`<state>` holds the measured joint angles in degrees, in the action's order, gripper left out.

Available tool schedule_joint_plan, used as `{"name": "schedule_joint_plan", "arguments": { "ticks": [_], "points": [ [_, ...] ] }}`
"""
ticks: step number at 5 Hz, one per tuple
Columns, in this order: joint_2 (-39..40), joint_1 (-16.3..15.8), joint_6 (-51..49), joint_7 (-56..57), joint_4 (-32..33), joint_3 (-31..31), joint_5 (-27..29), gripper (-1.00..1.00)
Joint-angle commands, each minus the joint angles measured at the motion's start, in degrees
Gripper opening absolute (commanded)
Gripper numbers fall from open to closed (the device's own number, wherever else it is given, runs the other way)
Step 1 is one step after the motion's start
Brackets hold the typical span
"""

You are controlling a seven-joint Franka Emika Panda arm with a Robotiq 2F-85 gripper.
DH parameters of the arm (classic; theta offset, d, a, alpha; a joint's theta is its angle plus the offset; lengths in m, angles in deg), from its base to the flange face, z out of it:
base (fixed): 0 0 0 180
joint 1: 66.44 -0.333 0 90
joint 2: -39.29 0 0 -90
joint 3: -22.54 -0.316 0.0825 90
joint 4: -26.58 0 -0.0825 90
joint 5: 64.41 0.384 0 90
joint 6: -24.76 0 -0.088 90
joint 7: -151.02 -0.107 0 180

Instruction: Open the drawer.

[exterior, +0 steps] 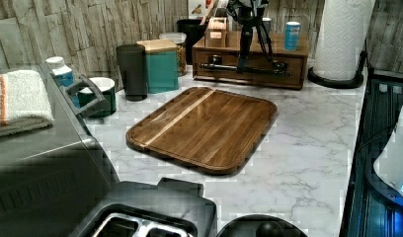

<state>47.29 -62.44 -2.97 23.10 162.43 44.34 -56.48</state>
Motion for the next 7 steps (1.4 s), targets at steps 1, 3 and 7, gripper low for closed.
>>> {"name": "schedule_joint_plan", "arguments": {
  "ticks": [1, 3, 7],
  "points": [
    [5.2, 4.7, 5.4, 12.3, -2.1, -2.2, 13.2, 1.0],
    [5.9, 3.2, 4.6, 13.1, 0.0, -2.8, 18.3, 1.0],
    [3.1, -3.8, -12.5, 3.9, -0.9, -0.9, 7.3, 1.0]
  ]
}}
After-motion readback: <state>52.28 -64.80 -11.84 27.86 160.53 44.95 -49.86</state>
